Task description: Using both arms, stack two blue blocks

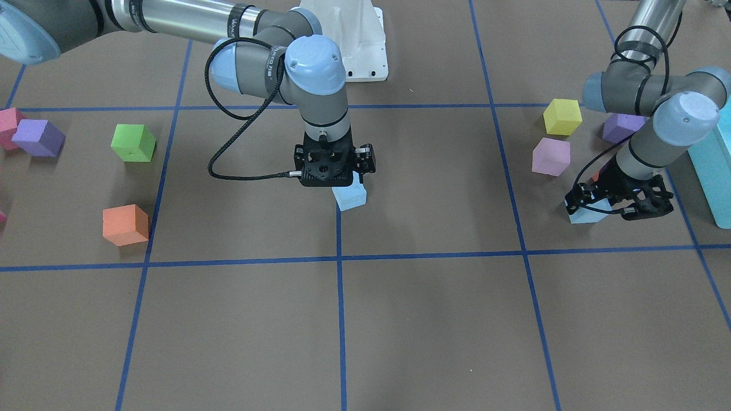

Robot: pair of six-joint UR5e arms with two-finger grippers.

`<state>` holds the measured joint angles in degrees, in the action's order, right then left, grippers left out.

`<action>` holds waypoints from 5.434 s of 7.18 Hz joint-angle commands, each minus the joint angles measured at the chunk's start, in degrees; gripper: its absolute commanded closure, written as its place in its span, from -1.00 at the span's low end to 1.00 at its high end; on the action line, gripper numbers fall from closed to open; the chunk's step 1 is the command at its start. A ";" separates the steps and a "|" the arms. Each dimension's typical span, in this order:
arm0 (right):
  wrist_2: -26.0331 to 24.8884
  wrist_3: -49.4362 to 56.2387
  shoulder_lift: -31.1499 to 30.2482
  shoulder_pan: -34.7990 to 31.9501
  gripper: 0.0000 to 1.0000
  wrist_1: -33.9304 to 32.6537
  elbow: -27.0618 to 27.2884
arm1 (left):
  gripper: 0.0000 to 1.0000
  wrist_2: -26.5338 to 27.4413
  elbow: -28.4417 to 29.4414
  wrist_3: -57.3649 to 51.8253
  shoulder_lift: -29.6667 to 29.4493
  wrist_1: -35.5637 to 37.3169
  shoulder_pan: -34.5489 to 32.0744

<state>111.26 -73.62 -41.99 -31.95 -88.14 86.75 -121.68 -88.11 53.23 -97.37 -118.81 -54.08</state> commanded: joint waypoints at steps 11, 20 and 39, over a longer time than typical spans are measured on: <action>18.03 63.03 -23.40 -48.35 -1.00 -7.31 -2.08 | -0.04 1.44 -5.78 19.09 -40.68 42.17 13.81; 17.59 64.92 -23.49 -49.70 -1.00 -6.78 -5.10 | -0.06 6.11 7.25 22.71 -45.90 31.27 20.07; 20.23 64.22 -23.23 -50.13 -1.00 -6.78 -8.53 | -0.95 -11.29 -10.60 -54.49 -16.75 52.01 -29.38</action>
<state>131.36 -9.40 -65.75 -81.56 -94.95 78.19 -132.79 -99.42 7.17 -117.18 -68.33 -77.99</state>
